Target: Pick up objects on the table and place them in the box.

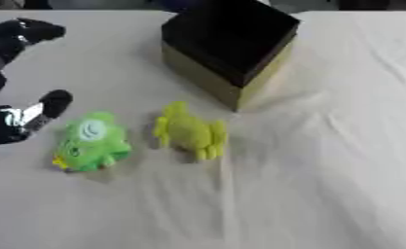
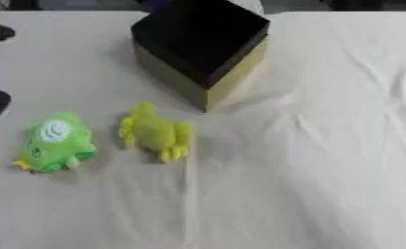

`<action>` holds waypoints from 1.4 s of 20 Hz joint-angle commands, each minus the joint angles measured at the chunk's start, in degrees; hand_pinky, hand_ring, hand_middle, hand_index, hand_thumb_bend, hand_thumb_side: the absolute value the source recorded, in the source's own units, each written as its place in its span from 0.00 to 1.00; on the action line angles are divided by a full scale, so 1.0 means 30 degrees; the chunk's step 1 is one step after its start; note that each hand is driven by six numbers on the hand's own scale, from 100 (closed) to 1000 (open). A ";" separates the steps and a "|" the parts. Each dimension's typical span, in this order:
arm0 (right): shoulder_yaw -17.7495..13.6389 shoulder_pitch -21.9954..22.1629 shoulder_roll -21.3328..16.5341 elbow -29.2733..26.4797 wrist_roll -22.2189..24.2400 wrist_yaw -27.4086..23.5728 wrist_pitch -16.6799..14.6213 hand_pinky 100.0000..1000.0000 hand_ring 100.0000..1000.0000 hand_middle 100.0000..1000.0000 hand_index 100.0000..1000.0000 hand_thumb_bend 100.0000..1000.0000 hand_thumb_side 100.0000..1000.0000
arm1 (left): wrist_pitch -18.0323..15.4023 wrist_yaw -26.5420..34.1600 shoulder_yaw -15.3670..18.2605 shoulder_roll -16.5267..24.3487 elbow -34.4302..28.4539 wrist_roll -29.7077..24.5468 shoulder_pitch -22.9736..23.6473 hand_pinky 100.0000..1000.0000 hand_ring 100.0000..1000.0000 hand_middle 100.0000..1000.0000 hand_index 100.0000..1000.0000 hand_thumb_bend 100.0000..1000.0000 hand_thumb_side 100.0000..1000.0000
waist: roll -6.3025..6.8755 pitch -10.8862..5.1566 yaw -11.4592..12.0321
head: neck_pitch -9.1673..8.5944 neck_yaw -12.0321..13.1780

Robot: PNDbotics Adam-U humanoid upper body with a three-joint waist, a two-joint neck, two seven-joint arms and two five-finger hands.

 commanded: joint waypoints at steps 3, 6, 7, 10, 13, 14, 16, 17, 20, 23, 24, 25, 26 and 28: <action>-0.0059 -0.0221 -0.0427 -0.0283 0.0039 -0.0071 -0.0009 0.82 0.70 0.68 0.79 0.00 1.00 | 0.0715 -0.0632 -0.0686 0.0760 -0.0265 -0.3088 -0.0355 0.84 0.83 0.79 0.91 0.81 0.86 | 0.0056 -0.0356 -0.0039 | 0.0039 0.0068; -0.0048 -0.0229 -0.0419 -0.0283 0.0023 -0.0095 -0.0035 0.82 0.70 0.68 0.79 0.00 1.00 | 0.1435 -0.0278 -0.0993 0.0813 -0.0265 -0.4482 -0.0550 0.85 0.85 0.80 0.90 0.66 0.70 | 0.0072 -0.0369 -0.0060 | 0.0055 0.0083; -0.0045 -0.0230 -0.0416 -0.0283 0.0010 -0.0106 -0.0050 0.82 0.70 0.68 0.79 0.00 1.00 | 0.1655 -0.0269 -0.1095 0.0837 -0.0265 -0.4872 -0.0625 0.84 0.85 0.80 0.89 0.60 0.64 | 0.0075 -0.0372 -0.0070 | 0.0049 0.0095; -0.0043 -0.0212 -0.0409 -0.0283 -0.0025 -0.0139 -0.0076 0.82 0.70 0.68 0.79 0.00 1.00 | 0.1957 0.0014 -0.1416 0.0841 -0.0265 -0.5826 -0.0786 0.85 0.86 0.81 0.89 0.53 0.56 | 0.0082 -0.0380 -0.0094 | 0.0041 0.0103; -0.0036 -0.0200 -0.0400 -0.0283 -0.0060 -0.0173 -0.0097 0.82 0.70 0.68 0.79 0.00 1.00 | 0.2259 -0.0100 -0.1650 0.0860 -0.0265 -0.6663 -0.0856 0.84 0.87 0.82 0.90 0.51 0.51 | 0.0104 -0.0398 -0.0101 | 0.0066 0.0126; -0.0036 -0.0192 -0.0398 -0.0283 -0.0073 -0.0185 -0.0103 0.82 0.69 0.68 0.79 0.00 1.00 | 0.2415 -0.0172 -0.1724 0.0863 -0.0265 -0.6911 -0.0867 0.84 0.87 0.82 0.90 0.52 0.51 | 0.0114 -0.0405 -0.0102 | 0.0074 0.0128; -0.0032 -0.0179 -0.0388 -0.0283 -0.0088 -0.0204 -0.0115 0.82 0.69 0.67 0.79 0.00 1.00 | 0.2880 -0.0321 -0.1833 0.0823 -0.0265 -0.7279 -0.0893 0.84 0.86 0.82 0.90 0.49 0.47 | 0.0130 -0.0407 -0.0105 | 0.0075 0.0128; -0.0029 -0.0179 -0.0381 -0.0283 -0.0090 -0.0211 -0.0119 0.82 0.69 0.67 0.79 0.00 1.00 | 0.3114 -0.0376 -0.1885 0.0795 -0.0265 -0.7415 -0.0902 0.84 0.87 0.83 0.90 0.46 0.44 | 0.0134 -0.0403 -0.0114 | 0.0067 0.0129; -0.0041 -0.0166 -0.0370 -0.0283 -0.0131 -0.0226 -0.0125 0.82 0.69 0.67 0.79 0.00 1.00 | 0.3601 -0.0481 -0.2122 0.0764 -0.0265 -0.7936 -0.0863 0.84 0.87 0.84 0.90 0.46 0.35 | 0.0125 -0.0369 -0.0160 | 0.0074 0.0115; -0.0034 -0.0150 -0.0356 -0.0283 -0.0161 -0.0253 -0.0134 0.82 0.69 0.67 0.79 0.00 1.00 | 0.3926 -0.0606 -0.2226 0.0773 -0.0265 -0.8528 -0.0811 0.84 0.87 0.85 0.91 0.47 0.39 | 0.0129 -0.0323 -0.0178 | 0.0109 0.0122; -0.0031 -0.0147 -0.0351 -0.0283 -0.0167 -0.0260 -0.0140 0.82 0.69 0.67 0.79 0.00 1.00 | 0.4053 -0.0758 -0.2211 0.0784 -0.0265 -0.8657 -0.0797 0.84 0.88 0.85 0.91 0.47 0.38 | 0.0132 -0.0304 -0.0178 | 0.0095 0.0112; -0.0031 -0.0147 -0.0346 -0.0283 -0.0175 -0.0266 -0.0148 0.82 0.69 0.67 0.79 0.00 1.00 | 0.4181 -0.0927 -0.2203 0.0781 -0.0265 -0.8737 -0.0786 0.83 0.87 0.85 0.91 0.47 0.38 | 0.0134 -0.0289 -0.0181 | 0.0086 0.0105; -0.0030 -0.0147 -0.0342 -0.0283 -0.0184 -0.0273 -0.0157 0.82 0.69 0.67 0.79 0.00 1.00 | 0.4297 -0.1102 -0.2200 0.0777 -0.0265 -0.8797 -0.0779 0.84 0.88 0.85 0.91 0.46 0.36 | 0.0135 -0.0275 -0.0183 | 0.0091 0.0099; -0.0026 -0.0143 -0.0333 -0.0283 -0.0193 -0.0286 -0.0171 0.82 0.69 0.67 0.79 0.00 1.00 | 0.4495 -0.1428 -0.2212 0.0773 -0.0265 -0.8900 -0.0766 0.84 0.88 0.86 0.91 0.46 0.36 | 0.0134 -0.0250 -0.0191 | 0.0095 0.0090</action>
